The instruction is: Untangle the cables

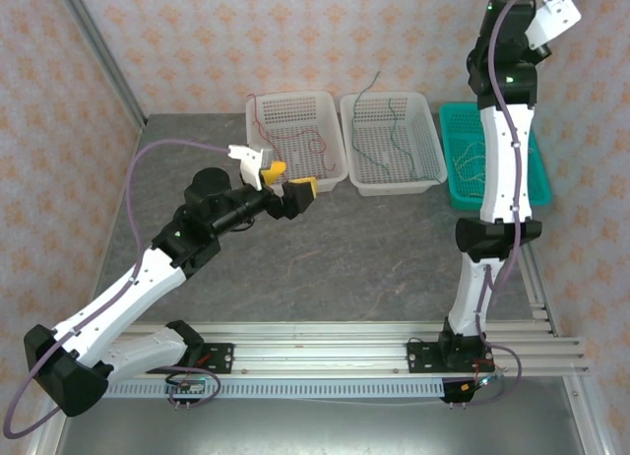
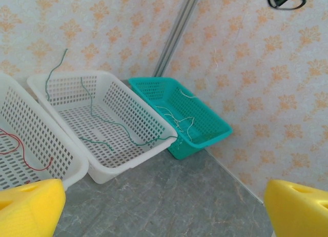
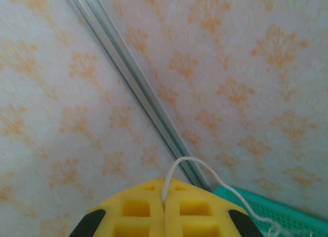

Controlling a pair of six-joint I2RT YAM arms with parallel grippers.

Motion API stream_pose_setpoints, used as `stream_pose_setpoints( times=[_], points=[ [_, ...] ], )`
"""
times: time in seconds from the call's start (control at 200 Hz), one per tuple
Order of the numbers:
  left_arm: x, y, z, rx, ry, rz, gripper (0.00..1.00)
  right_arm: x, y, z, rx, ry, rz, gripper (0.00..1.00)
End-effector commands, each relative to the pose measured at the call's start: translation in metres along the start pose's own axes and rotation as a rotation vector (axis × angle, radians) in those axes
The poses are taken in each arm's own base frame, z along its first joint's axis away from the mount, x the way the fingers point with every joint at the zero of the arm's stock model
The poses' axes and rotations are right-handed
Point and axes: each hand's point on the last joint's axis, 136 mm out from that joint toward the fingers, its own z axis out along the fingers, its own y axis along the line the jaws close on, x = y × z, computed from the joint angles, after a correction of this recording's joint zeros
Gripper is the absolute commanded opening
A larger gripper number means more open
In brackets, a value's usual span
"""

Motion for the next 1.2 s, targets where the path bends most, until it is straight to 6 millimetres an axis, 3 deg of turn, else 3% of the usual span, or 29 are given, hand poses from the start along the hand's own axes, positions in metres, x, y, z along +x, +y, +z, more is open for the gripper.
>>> stream_pose_setpoints(
  times=[0.0,0.085,0.2,0.43,0.656,0.751,0.786,0.821,0.856,0.906,1.051,1.196],
  points=[
    [0.001,0.001,-0.002,-0.012,-0.01,-0.002,1.0,0.072,-0.023,0.015,0.108,0.178,-0.059,0.0],
    [0.002,0.003,-0.004,-0.024,-0.004,-0.003,1.0,0.112,-0.036,0.022,0.171,0.268,-0.085,0.0],
    [0.006,0.007,-0.008,-0.044,0.004,-0.001,1.0,0.146,-0.054,0.028,0.258,0.321,-0.155,0.0],
    [0.007,0.009,-0.011,-0.058,0.001,-0.002,1.0,0.197,-0.077,0.047,0.341,0.402,-0.279,0.0],
    [0.009,0.01,-0.016,-0.066,0.003,0.001,1.0,0.237,-0.114,0.096,0.341,0.586,-0.314,0.02],
    [0.012,0.011,-0.014,-0.068,0.012,-0.008,1.0,0.252,-0.119,0.103,0.311,0.659,-0.358,0.12],
    [0.012,0.013,-0.014,-0.072,0.009,-0.013,1.0,0.26,-0.116,0.103,0.281,0.694,-0.379,0.26],
    [0.012,0.014,-0.014,-0.076,0.004,-0.018,1.0,0.267,-0.113,0.101,0.245,0.731,-0.396,0.48],
    [0.011,0.015,-0.014,-0.086,-0.004,-0.022,1.0,0.269,-0.11,0.1,0.222,0.748,-0.404,0.66],
    [0.008,0.018,-0.017,-0.104,-0.032,-0.026,1.0,0.265,-0.107,0.098,0.203,0.747,-0.415,0.76],
    [0.005,0.047,-0.034,-0.263,-0.107,-0.01,0.99,0.244,-0.075,0.082,0.035,0.762,-0.43,0.79],
    [0.016,0.116,-0.076,-0.688,-0.145,-0.003,0.99,0.226,-0.045,0.045,-0.147,0.776,-0.546,0.77]
  ],
)
